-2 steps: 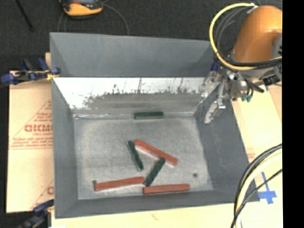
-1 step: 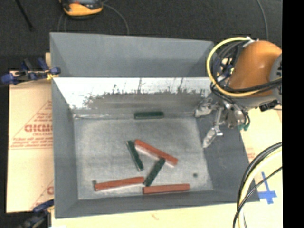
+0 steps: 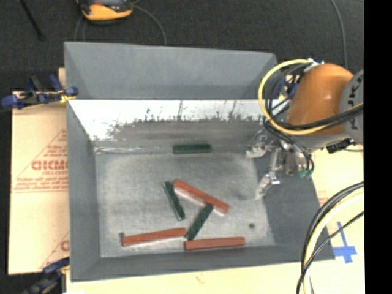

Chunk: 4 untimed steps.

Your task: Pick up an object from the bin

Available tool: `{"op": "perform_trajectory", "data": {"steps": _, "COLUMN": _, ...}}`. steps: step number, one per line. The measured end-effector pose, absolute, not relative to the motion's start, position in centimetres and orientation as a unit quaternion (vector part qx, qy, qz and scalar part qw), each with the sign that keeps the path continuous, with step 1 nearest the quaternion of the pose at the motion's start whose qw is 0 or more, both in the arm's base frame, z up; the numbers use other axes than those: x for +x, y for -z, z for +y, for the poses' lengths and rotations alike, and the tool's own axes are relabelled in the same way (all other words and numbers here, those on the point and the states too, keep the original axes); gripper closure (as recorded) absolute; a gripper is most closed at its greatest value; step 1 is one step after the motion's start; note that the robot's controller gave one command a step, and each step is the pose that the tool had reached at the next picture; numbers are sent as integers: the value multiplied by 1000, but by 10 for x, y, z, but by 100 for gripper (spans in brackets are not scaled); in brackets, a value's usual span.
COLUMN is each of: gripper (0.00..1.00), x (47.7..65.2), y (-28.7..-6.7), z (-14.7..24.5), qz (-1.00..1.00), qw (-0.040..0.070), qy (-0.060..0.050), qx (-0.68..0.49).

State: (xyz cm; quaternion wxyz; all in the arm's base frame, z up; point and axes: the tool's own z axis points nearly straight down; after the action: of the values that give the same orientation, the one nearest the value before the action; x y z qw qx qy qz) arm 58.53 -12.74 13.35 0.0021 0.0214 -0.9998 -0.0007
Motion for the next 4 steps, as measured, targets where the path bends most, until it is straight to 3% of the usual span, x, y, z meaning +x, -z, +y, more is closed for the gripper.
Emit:
{"op": "perform_trajectory", "data": {"steps": 1, "gripper": 0, "x": 587, "y": -97, "z": -104, "qz": -1000, "qw": -6, "qy": 0, "qx": 19}}
{"op": "perform_trajectory", "data": {"steps": 2, "gripper": 100, "x": 542, "y": -84, "z": -78, "qz": -999, "qw": -2, "qy": -1, "qx": 32}}
{"op": "perform_trajectory", "data": {"steps": 3, "gripper": 100, "x": 542, "y": -84, "z": -78, "qz": -999, "qw": -2, "qy": -1, "qx": 33}}
{"op": "perform_trajectory", "data": {"steps": 4, "gripper": 100, "x": 552, "y": -134, "z": -74, "qz": -1000, "qw": 2, "qy": 1, "qx": 19}}
